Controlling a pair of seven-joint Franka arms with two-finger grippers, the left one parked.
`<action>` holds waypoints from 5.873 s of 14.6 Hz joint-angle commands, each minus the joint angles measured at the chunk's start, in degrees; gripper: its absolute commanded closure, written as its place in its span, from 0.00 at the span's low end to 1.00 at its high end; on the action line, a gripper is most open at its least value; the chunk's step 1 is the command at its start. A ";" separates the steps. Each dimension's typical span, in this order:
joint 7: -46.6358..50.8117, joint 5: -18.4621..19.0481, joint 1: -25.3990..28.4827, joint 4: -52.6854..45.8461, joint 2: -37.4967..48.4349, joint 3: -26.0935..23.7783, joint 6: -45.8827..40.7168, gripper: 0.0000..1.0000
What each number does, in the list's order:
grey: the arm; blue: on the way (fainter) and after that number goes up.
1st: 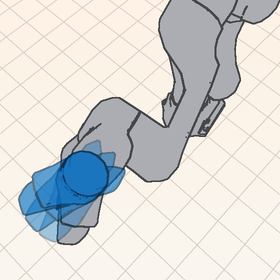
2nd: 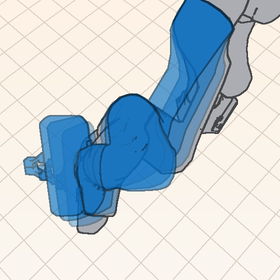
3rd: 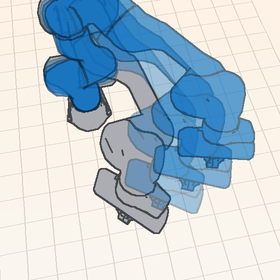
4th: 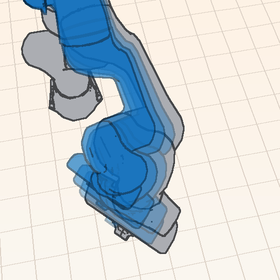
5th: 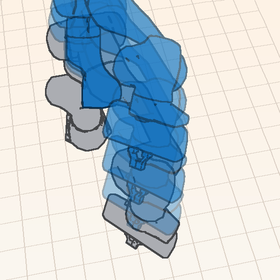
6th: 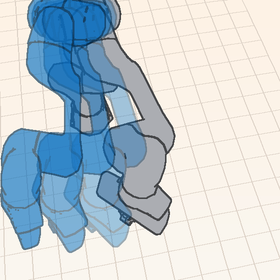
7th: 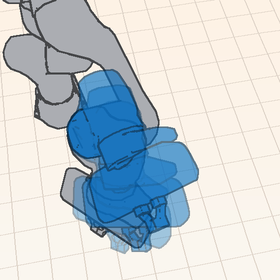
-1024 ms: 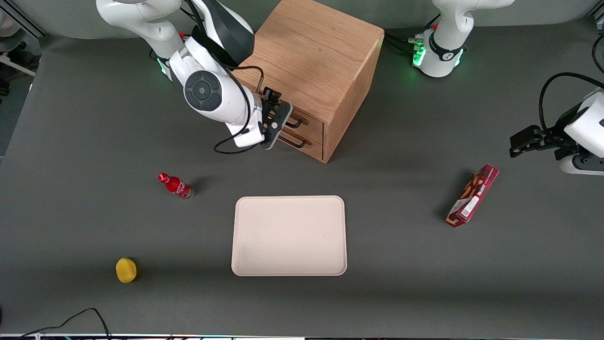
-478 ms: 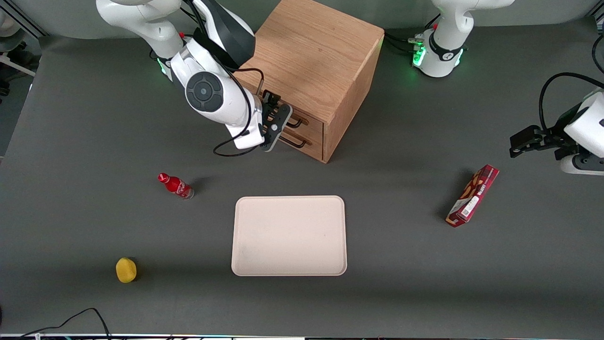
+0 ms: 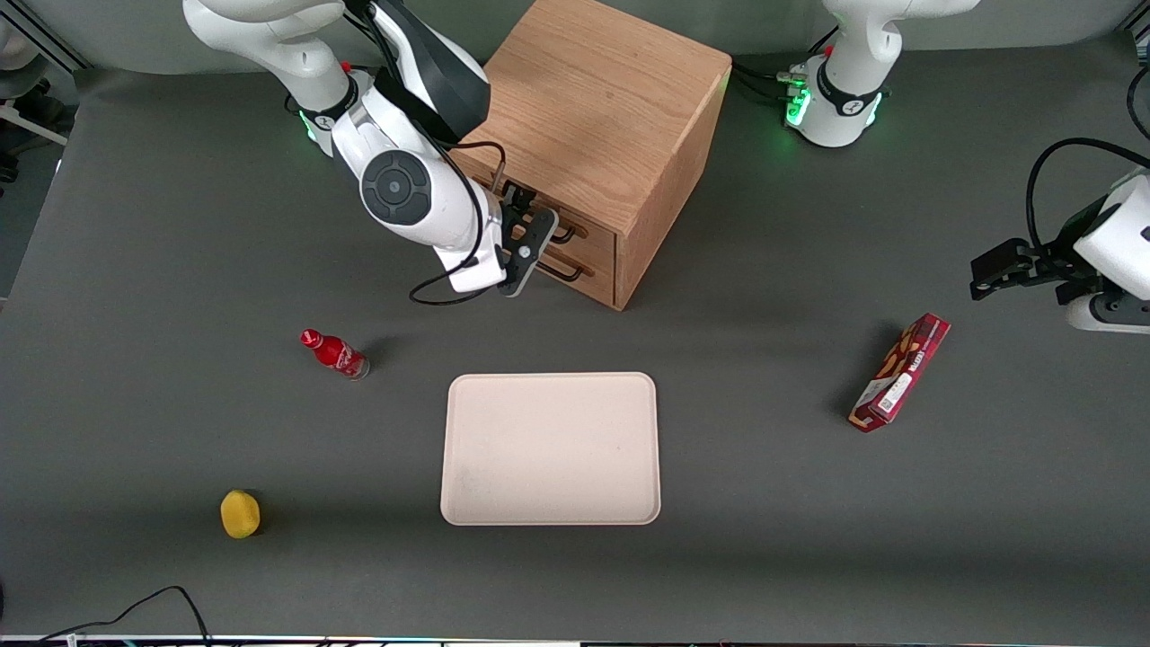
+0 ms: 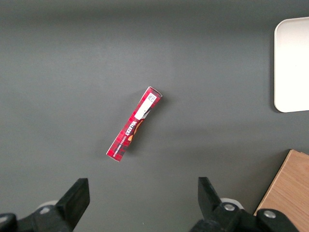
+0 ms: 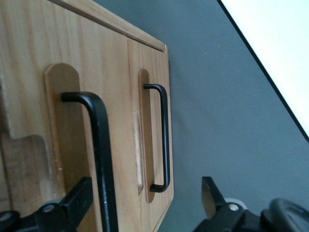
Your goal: Open upper drawer
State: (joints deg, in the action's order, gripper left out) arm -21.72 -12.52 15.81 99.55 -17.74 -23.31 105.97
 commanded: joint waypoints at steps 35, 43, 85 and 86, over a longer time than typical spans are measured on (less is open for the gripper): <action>-2.53 8.03 -2.62 -6.56 -7.49 1.34 3.10 0.00; -6.23 8.39 -4.47 -9.28 -9.59 3.27 3.02 0.00; -14.40 14.54 -5.87 -28.62 -21.29 12.49 -1.82 0.00; -14.49 14.46 -5.87 -28.97 -21.37 12.93 -1.82 0.00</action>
State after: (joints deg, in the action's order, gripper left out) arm -33.89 -0.04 9.86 74.56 -36.59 -12.79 104.07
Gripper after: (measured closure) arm 0.000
